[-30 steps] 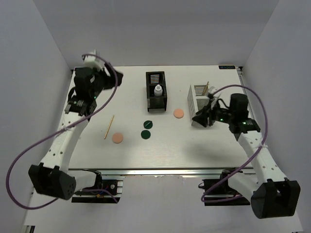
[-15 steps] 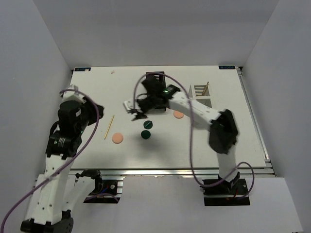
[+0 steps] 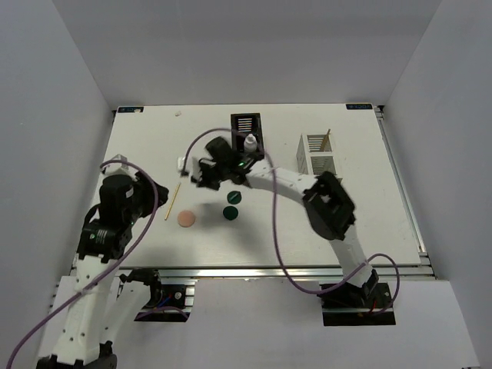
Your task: Organize the makeup
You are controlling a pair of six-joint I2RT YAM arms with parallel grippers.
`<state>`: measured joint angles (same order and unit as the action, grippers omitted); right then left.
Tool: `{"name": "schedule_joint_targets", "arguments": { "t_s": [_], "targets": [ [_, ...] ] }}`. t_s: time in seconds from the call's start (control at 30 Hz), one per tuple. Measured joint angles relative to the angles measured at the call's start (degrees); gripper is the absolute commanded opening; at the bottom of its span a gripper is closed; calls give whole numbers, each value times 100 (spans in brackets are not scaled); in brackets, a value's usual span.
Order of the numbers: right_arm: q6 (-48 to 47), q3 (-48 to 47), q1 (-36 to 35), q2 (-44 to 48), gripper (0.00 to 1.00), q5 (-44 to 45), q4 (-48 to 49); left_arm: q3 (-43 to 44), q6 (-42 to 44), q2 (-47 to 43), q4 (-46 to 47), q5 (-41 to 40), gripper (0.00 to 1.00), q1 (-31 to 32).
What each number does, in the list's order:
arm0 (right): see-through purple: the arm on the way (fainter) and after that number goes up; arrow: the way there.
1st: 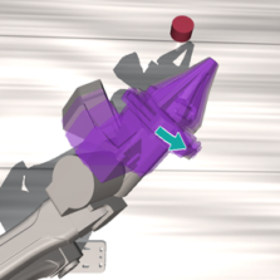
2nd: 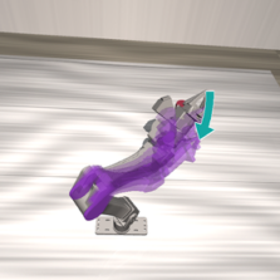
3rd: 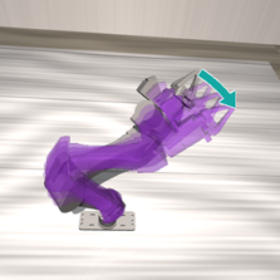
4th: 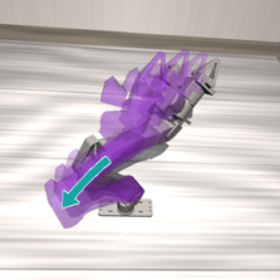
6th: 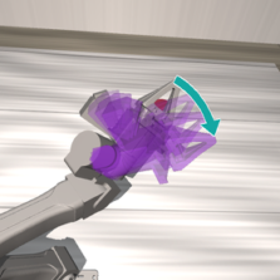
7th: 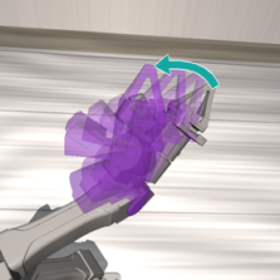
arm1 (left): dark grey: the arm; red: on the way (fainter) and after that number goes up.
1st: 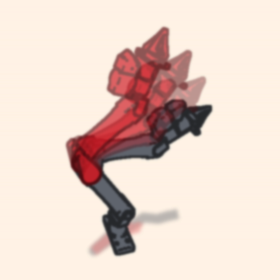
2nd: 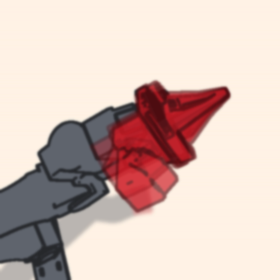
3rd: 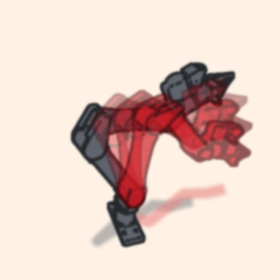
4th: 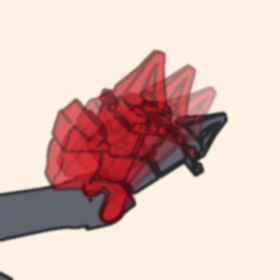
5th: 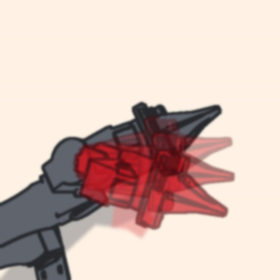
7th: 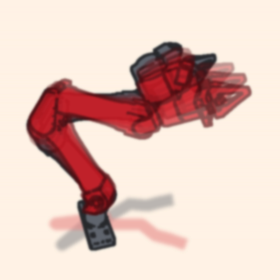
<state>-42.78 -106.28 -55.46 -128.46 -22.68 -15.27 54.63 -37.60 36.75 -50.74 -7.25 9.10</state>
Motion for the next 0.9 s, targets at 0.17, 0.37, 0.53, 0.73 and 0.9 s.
{"name": "schedule_joint_targets", "arguments": {
  "t_s": [0.17, 0.37, 0.53, 0.73, 0.9],
  "targets": [
    [1327, 2041, 1019, 2345, 89, 170, 1478, -575, 402, 992, 800, 953, 61, -7],
    [2000, 2828, 1993, 4651, 64, 208, 2444, -992, 1198, 2693, 1707, 1327, 67, -109],
    [2487, 3331, 2730, 5510, 0, -496, 2232, -789, 1923, 3895, 2210, 1045, 64, -144],
    [2677, 4052, 3532, 5998, 1, -929, 1628, -50, 2643, 5097, 2647, 592, 56, -149],
    [2992, 4247, 4024, 6249, 2, -1204, 1456, 179, 3080, 5681, 2868, 404, 48, -149]
  ]
}}
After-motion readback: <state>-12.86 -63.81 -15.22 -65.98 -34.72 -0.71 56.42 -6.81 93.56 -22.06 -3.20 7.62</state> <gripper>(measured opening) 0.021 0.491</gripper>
